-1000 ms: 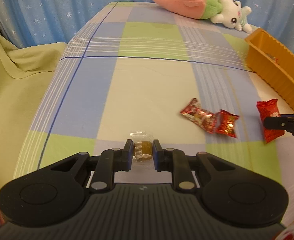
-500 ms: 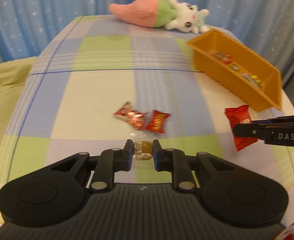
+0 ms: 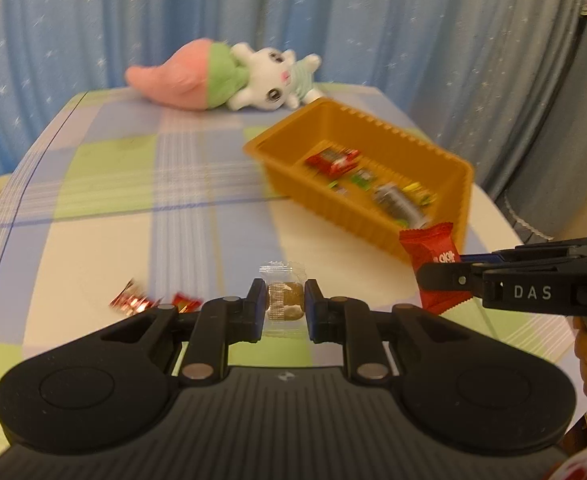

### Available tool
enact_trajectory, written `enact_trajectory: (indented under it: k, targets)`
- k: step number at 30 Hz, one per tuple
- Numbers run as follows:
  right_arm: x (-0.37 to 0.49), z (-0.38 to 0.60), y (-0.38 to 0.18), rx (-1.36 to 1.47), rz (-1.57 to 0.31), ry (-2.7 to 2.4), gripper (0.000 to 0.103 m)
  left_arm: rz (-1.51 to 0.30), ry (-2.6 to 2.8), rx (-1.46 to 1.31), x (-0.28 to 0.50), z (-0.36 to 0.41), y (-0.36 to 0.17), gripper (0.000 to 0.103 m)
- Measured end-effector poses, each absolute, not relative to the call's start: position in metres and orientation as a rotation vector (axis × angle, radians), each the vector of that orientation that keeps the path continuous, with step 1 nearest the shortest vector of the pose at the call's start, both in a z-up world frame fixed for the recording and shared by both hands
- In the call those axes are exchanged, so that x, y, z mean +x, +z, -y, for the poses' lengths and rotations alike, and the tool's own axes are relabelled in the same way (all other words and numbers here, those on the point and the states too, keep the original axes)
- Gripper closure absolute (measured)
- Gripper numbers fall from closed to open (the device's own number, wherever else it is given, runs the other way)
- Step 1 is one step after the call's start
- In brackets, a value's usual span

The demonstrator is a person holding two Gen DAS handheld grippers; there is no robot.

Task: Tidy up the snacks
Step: 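Carry both held candies over the orange tray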

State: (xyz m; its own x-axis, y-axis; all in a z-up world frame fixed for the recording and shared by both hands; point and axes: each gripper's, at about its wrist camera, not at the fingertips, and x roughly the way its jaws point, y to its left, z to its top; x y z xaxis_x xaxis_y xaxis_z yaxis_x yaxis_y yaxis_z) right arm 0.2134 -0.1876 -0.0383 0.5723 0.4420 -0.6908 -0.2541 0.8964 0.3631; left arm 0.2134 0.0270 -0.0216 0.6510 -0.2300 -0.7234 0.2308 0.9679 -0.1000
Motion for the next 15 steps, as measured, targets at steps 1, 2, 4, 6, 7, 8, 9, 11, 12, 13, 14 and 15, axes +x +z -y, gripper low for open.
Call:
enact_trajectory:
  k: [1,2,4,6,7,8,9,11,12,13,14,15]
  targets:
    - [0.215,0.192,-0.035,0.236,-0.864,0.407,0.077,-0.816,-0.268,0.003,0.216,-0.022,-0.019,0.084]
    - [0.217,0.197,-0.033,0.236,-0.856,0.401,0.077,-0.811,-0.272,0.005,0.219,-0.017,-0.017,0.084]
    - [0.221,0.205,-0.028,0.236,-0.840,0.390,0.077,-0.799,-0.280,0.009,0.224,-0.008,-0.013,0.084]
    - [0.225,0.212,-0.023,0.236,-0.826,0.383,0.077,-0.790,-0.287,0.012,0.229,0.001,-0.010,0.084]
    - [0.228,0.216,-0.022,0.234,-0.820,0.381,0.077,-0.786,-0.290,0.013,0.232,0.005,-0.008,0.084]
    - [0.231,0.219,-0.020,0.233,-0.815,0.380,0.077,-0.781,-0.292,0.016,0.235,0.009,-0.006,0.084]
    - [0.235,0.222,-0.018,0.233,-0.811,0.378,0.077,-0.775,-0.293,0.019,0.238,0.013,-0.004,0.084]
    - [0.244,0.226,-0.016,0.228,-0.807,0.379,0.077,-0.764,-0.292,0.021,0.245,0.020,-0.001,0.084]
    - [0.248,0.228,-0.015,0.222,-0.804,0.380,0.077,-0.758,-0.291,0.022,0.249,0.024,0.001,0.084]
    - [0.253,0.229,-0.014,0.216,-0.802,0.383,0.077,-0.752,-0.289,0.022,0.253,0.027,0.003,0.084]
    - [0.258,0.230,-0.014,0.210,-0.803,0.385,0.077,-0.746,-0.287,0.023,0.257,0.030,0.005,0.084]
    - [0.263,0.232,-0.013,0.204,-0.803,0.386,0.077,-0.740,-0.283,0.024,0.262,0.032,0.006,0.084]
